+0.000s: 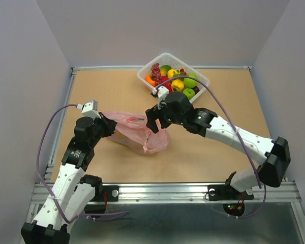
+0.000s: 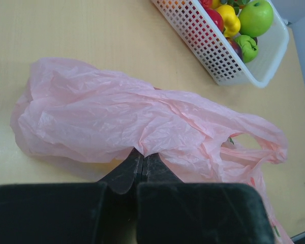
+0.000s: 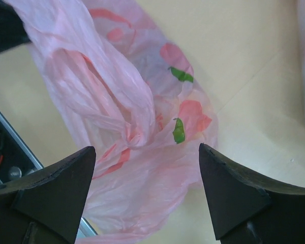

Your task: Untie the knot of the plastic bag and take out the fruit

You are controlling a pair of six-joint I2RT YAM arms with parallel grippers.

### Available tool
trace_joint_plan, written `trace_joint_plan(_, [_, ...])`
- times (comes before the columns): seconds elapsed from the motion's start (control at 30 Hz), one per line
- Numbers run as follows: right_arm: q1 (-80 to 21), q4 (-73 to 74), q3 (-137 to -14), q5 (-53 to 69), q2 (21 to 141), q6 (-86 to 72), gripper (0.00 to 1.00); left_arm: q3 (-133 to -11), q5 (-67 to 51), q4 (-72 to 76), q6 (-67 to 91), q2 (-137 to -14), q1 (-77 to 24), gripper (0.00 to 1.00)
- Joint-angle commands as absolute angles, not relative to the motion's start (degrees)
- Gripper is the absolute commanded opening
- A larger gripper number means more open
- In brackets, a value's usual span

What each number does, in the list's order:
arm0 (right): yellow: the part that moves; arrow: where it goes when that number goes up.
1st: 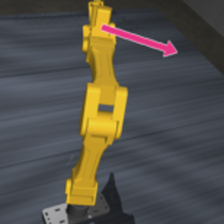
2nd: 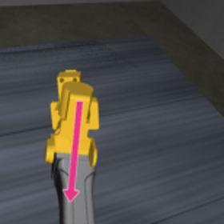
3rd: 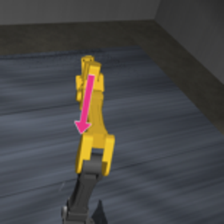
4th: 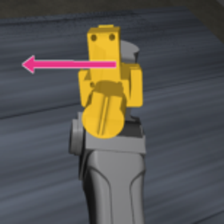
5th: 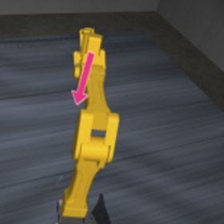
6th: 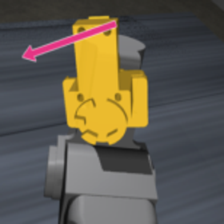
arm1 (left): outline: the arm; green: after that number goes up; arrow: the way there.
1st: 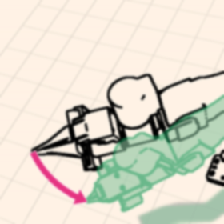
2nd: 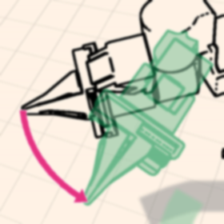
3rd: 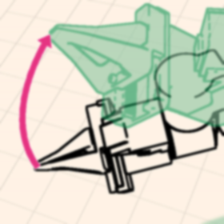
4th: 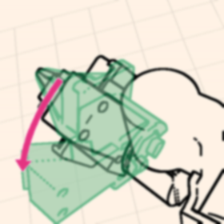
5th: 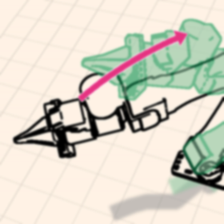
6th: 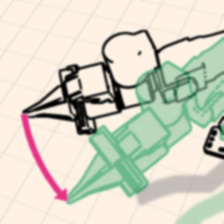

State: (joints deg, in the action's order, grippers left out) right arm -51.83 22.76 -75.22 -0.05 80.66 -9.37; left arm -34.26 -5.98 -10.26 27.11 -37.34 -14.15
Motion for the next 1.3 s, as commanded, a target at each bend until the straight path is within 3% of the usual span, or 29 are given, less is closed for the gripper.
trace_joint_plan(0.0, [-51.94, 24.17, -78.84, 1.49, 85.85, -8.79, 0.87, -33.49, -5.8, -8.88, 27.69, -35.69, -14.15, 0.0])
trace_joint_plan(0.2, [-51.86, 24.08, -77.43, -2.02, 90.87, -8.61, 0.85, -33.49, -4.66, -9.4, 27.86, -34.89, -14.15, 0.0])
trace_joint_plan(0.3, [-51.86, 24.0, -77.17, -3.86, 92.19, -8.96, 0.77, -33.49, -4.04, -9.67, 27.86, -34.37, -14.15, 0.0])
trace_joint_plan(0.5, [-51.77, 23.91, -76.2, -8.87, 93.78, -8.44, 0.48, -33.66, -2.37, -10.2, 28.13, -32.87, -14.06, 0.0])
trace_joint_plan(0.63, [-51.59, 23.82, -74.01, -13.35, 94.04, -8.53, 0.22, -33.58, -2.02, -10.28, 28.21, -32.78, -14.15, 0.0])
trace_joint_plan(0.8, [-47.48, 22.94, -70.23, -19.06, 92.82, -11.76, 0.01, -33.66, -1.32, -10.63, 28.3, -32.52, -14.15, 0.0])
trace_joint_plan(1.07, [-37.97, 16.53, -60.47, -19.95, 84.31, -19.6, 0.01, -34.28, 6.4, -13.18, 30.41, -30.68, -14.15, 0.0])
trace_joint_plan(1.2, [-37.97, 15.21, -59.68, -14.6, 82.01, -17.68, 0.01, -34.71, 11.42, -15.38, 32.25, -31.55, -14.15, 0.0])
trace_joint_plan(1.27, [-38.06, 15.03, -59.94, -7.78, 81.57, -15.91, 0.06, -35.24, 11.78, -15.82, 31.73, -33.48, -14.15, 0.0])
